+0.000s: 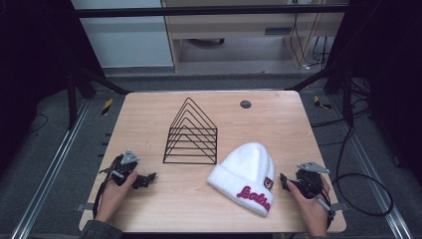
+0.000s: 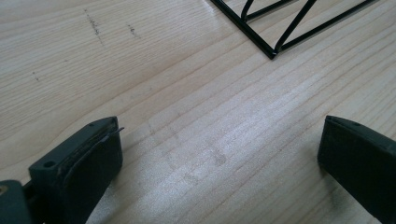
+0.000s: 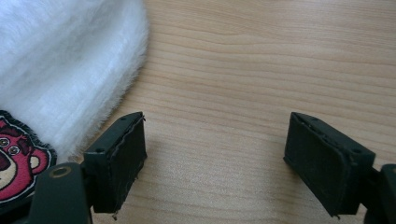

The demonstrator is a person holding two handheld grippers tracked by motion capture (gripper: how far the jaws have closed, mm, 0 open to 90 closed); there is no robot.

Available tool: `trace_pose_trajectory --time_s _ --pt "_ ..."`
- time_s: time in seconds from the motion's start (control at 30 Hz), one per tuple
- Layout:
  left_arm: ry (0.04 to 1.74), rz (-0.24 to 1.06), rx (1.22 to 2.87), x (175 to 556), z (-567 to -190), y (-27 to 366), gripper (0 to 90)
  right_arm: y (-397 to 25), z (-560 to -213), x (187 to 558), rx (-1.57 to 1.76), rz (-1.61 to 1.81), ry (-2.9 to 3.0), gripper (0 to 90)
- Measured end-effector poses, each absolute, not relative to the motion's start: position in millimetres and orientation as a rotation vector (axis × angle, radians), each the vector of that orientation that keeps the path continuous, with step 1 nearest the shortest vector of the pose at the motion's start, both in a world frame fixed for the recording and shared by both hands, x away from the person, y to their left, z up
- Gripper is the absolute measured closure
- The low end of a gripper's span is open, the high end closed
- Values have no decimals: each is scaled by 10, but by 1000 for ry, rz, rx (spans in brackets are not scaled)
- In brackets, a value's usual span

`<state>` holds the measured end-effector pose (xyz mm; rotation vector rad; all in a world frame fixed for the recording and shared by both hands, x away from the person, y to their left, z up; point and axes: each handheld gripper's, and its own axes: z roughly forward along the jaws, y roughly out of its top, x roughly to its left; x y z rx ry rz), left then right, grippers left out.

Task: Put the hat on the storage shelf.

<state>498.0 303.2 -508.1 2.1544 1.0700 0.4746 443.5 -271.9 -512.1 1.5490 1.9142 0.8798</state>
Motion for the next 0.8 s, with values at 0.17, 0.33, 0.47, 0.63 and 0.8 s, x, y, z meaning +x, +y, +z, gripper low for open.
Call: trace_pose_trajectory --time_s 0.17,0.33,0.47,0.63,0.8 --pt "1069 474 2152 4980 -5082 3032 0 -2701 -5120 4429 1562 881 1901 206" --pt "1072 475 2146 4980 -5084 3029 0 -2679 -5119 4419 1579 874 1886 205" --pt "1069 474 2152 4981 -5082 3032 0 -2661 -5117 4417 1593 865 1874 212" --pt "1070 474 2154 4981 -5080 3032 0 -2689 -5093 4434 1583 863 1903 256" --pt "1072 474 2147 4981 -5083 3029 0 -2711 -4928 4477 1545 863 1983 223"
